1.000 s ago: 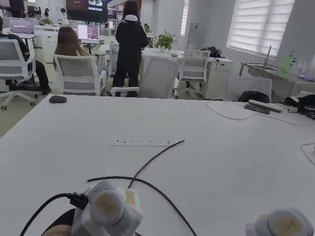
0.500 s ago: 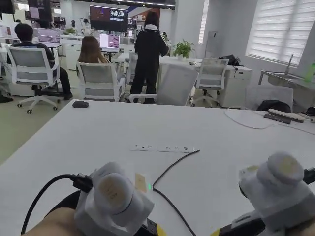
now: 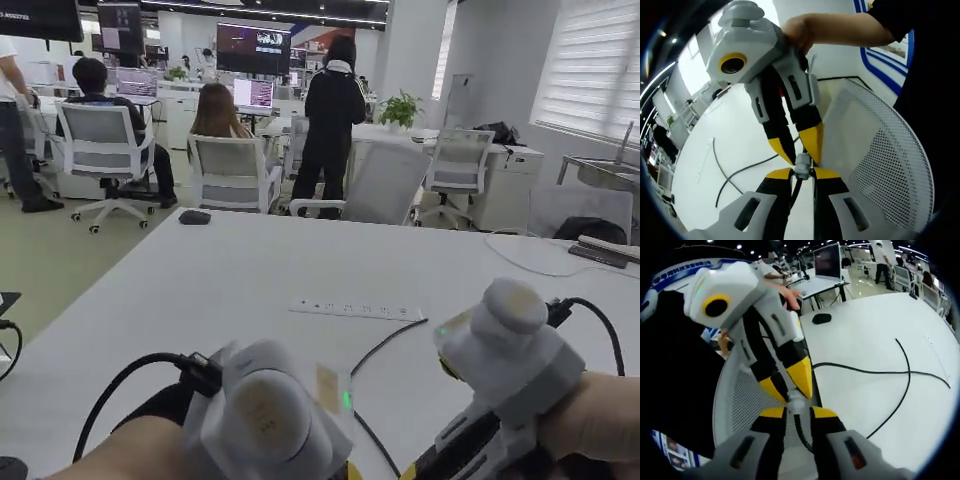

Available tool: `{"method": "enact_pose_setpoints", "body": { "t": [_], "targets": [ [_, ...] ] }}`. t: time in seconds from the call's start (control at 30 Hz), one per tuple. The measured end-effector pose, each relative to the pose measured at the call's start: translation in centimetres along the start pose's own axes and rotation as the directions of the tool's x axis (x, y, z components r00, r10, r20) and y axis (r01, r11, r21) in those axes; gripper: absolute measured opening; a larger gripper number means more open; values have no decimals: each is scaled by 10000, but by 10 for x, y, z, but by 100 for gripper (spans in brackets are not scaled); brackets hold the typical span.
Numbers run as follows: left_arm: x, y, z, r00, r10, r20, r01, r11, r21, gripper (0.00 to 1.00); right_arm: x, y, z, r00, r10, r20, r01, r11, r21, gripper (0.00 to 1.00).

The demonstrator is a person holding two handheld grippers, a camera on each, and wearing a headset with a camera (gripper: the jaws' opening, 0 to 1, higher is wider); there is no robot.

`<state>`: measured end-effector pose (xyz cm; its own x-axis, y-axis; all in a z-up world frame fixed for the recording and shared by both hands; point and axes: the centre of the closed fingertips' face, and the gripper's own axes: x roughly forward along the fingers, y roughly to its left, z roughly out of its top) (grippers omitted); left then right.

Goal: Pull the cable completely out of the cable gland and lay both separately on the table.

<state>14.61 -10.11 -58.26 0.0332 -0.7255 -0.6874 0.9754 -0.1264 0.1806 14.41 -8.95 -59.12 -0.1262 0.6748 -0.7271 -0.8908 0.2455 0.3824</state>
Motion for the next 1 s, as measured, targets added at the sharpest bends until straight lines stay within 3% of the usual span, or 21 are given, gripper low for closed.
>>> {"method": "enact_pose_setpoints", "body": {
  "t": [0.13,0.2,0.27,0.5,0.57,0.63,0.7,0.77,0.83,0.9,0.93,1.0],
  "targets": [
    [3,-1,0,9998,-21,-185,29,9991,425,17,3,-2,-1,9998,162,-110,-162,9998,70,19],
    [5,-2,1,9995,10,-323,13,9974,725,17,5,0,-5,9986,331,-404,-329,9994,46,18],
    [6,1,-1,9985,157,-519,-104,9949,1007,16,5,5,-4,9980,502,-377,-512,9984,-255,12],
    [12,2,-6,9973,-236,-695,280,9976,631,16,10,-2,-9,9973,-250,-684,203,9975,-676,12],
    [14,3,-8,9975,-432,-564,441,9989,157,16,10,-6,-10,9946,-612,-833,506,9911,-1235,11],
    [14,2,-10,9963,-762,-396,732,9946,-729,16,12,-6,-12,9920,-822,-959,631,9802,-1877,11],
    [16,2,-8,9947,-1026,-105,999,9841,-1467,16,13,-8,-14,9868,-1221,-1063,969,9716,-2160,11],
    [17,6,-12,9935,-1132,-101,1095,9772,-1818,15,15,-8,-13,9830,-1508,-1050,1195,9587,-2582,11],
    [17,4,-14,9908,-1349,-51,1300,9631,-2355,15,16,-8,-14,9794,-1718,-1065,1364,9505,-2792,10],
    [18,6,-16,9897,-1433,-54,1367,9537,-2681,15,17,-12,-13,9674,-2295,-1074,1828,9258,-3310,10],
    [18,4,-17,9877,-1566,-22,1487,9420,-3009,15,17,-14,-13,9580,-2658,-1078,2093,9047,-3711,10],
    [19,5,-18,9846,-1744,134,1668,9132,-3718,15,17,-15,-13,9446,-3097,-1089,2397,8774,-4156,10]
  ]
}}
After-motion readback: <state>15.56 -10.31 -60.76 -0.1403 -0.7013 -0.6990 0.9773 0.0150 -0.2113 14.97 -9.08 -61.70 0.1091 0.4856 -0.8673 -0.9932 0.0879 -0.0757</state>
